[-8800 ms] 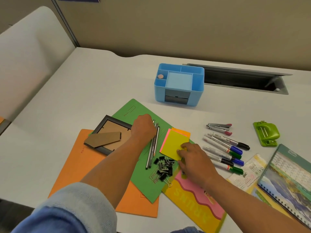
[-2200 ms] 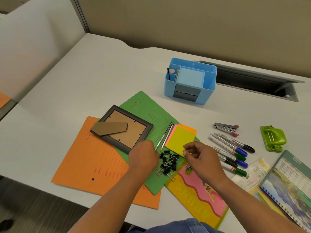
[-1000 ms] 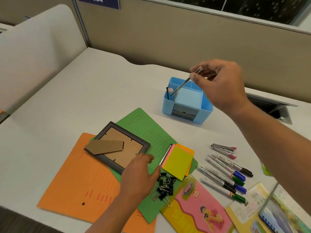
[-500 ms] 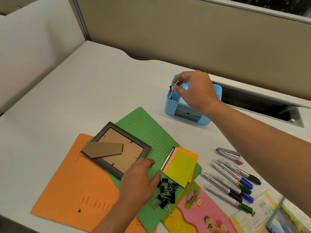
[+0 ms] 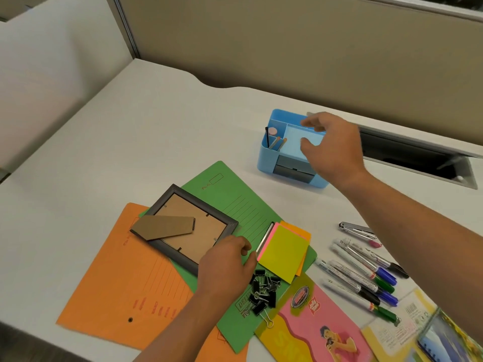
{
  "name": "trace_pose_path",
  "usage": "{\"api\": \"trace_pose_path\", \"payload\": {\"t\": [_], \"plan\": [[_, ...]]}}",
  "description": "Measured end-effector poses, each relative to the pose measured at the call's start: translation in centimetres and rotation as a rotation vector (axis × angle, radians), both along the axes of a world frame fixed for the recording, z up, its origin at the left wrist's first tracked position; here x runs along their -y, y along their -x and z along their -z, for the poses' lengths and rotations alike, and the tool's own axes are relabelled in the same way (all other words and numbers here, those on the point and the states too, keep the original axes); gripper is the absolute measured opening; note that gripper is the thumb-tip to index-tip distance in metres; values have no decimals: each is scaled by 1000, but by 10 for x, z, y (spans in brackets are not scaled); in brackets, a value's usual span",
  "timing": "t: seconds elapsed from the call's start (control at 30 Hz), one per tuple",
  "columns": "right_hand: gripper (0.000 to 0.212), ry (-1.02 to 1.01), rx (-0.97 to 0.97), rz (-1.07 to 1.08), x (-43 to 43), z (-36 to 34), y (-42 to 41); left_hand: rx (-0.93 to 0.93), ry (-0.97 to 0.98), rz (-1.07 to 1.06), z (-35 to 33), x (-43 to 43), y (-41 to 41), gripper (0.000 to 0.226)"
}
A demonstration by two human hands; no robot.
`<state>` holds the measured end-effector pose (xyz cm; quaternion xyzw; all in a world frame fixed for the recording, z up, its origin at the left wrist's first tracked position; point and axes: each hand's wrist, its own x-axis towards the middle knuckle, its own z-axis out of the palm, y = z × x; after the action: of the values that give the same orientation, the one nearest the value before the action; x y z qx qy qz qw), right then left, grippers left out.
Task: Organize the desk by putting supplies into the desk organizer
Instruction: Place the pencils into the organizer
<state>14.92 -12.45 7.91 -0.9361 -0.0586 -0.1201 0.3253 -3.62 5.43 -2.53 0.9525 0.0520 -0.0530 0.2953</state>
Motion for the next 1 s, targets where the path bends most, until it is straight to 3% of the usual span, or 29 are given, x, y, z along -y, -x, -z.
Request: {"api": "trace_pose_path", "payload": {"t": [0.2, 0.47, 0.77, 0.9, 1.0], "plan": [[14, -145, -109, 56, 26, 31, 70, -96, -37, 45, 5, 6, -3, 20], [12, -211, -371, 108, 32, 84, 164, -138, -84, 28, 15, 10, 0, 15], [12, -237, -369, 130, 33, 87, 187, -142, -162, -15, 9, 12, -3, 17], [12, -305, -342, 151, 31, 77, 181, -71, -23, -57, -4, 7, -4, 13], [16, -475, -404, 148, 27, 64, 169, -17, 117, -49, -20, 7, 3, 6]]}}
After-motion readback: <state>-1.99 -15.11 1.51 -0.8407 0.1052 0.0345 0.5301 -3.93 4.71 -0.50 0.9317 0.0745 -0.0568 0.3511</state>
